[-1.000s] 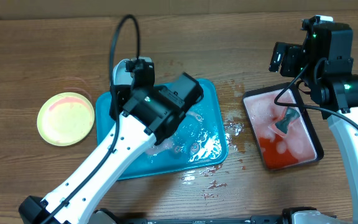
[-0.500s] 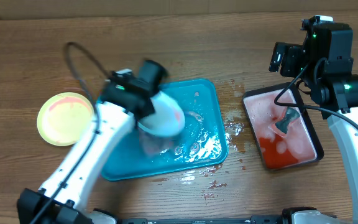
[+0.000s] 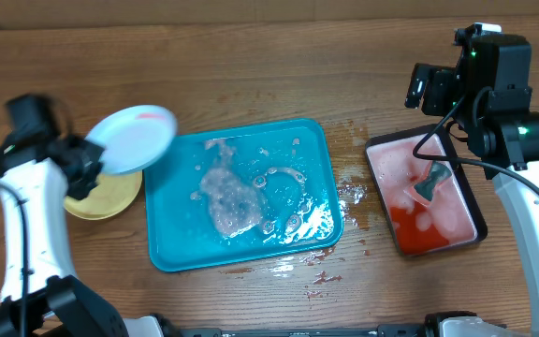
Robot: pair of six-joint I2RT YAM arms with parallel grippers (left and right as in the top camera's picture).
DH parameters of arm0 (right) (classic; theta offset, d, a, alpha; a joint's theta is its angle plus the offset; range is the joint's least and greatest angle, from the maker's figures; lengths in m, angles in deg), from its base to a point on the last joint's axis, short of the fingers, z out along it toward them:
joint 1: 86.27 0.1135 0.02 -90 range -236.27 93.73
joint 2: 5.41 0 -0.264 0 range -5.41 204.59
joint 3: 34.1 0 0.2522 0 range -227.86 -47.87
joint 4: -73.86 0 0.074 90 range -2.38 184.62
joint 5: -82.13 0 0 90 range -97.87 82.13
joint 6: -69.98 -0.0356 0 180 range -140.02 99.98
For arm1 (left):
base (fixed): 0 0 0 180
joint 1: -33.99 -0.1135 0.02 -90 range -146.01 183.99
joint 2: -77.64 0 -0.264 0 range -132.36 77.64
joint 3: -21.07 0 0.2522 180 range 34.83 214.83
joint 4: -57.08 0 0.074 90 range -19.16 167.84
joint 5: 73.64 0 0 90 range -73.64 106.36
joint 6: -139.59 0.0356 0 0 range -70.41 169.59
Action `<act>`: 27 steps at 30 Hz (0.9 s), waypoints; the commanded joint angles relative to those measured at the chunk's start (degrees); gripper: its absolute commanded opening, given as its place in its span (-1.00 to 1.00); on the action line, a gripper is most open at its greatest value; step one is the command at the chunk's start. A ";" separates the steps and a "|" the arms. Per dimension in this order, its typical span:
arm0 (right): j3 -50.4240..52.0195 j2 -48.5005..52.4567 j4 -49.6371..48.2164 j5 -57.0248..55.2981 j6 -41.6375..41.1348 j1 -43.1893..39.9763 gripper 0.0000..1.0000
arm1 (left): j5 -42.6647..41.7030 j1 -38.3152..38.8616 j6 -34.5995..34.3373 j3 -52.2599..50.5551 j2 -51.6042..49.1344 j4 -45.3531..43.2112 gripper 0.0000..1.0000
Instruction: Clean dirty plates on tray and stack at the side
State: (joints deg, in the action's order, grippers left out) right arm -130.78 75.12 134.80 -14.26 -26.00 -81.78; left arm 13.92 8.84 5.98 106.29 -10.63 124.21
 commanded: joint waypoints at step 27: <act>-0.74 -0.07 -0.37 -0.42 0.07 -0.39 1.00 | -7.10 -13.81 9.27 -14.27 1.29 -18.25 0.66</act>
State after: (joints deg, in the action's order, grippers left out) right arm -130.78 75.12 134.78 -14.28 -25.98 -81.78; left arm 11.78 -5.39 12.65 91.78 -10.43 106.70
